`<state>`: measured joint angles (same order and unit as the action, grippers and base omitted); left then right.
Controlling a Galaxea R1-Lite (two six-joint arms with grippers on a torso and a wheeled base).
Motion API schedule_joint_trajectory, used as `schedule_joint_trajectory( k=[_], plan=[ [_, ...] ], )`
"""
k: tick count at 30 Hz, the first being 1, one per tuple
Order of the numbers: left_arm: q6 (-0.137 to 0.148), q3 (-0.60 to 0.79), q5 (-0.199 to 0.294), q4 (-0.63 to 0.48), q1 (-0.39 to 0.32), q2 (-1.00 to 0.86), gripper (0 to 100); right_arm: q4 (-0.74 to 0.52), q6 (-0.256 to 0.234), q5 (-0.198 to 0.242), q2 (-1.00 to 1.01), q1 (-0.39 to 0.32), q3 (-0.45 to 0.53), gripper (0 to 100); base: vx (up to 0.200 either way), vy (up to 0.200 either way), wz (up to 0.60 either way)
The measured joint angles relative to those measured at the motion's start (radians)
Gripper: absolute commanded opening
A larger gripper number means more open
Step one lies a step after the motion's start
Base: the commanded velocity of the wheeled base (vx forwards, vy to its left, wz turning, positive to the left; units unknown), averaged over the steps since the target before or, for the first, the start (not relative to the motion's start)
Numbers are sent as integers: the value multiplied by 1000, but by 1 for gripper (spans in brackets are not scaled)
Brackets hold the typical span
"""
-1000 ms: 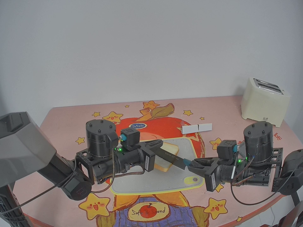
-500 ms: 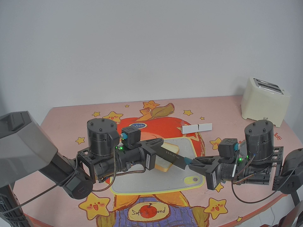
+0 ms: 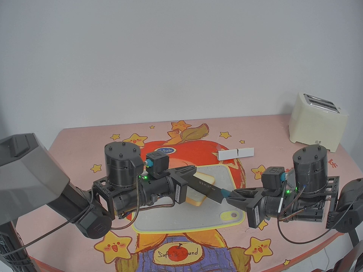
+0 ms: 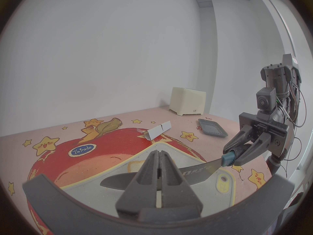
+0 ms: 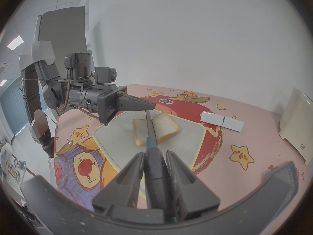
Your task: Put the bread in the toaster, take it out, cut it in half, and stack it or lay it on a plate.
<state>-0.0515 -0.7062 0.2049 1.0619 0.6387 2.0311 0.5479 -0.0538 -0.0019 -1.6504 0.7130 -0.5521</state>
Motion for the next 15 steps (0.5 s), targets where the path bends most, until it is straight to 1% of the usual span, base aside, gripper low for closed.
schedule_joint_trajectory(
  k=[15],
  plan=[
    [0,8,1,1,-2,-2,0,-5,0,-3,12,2,-12,0,0,0,0]
  ],
)
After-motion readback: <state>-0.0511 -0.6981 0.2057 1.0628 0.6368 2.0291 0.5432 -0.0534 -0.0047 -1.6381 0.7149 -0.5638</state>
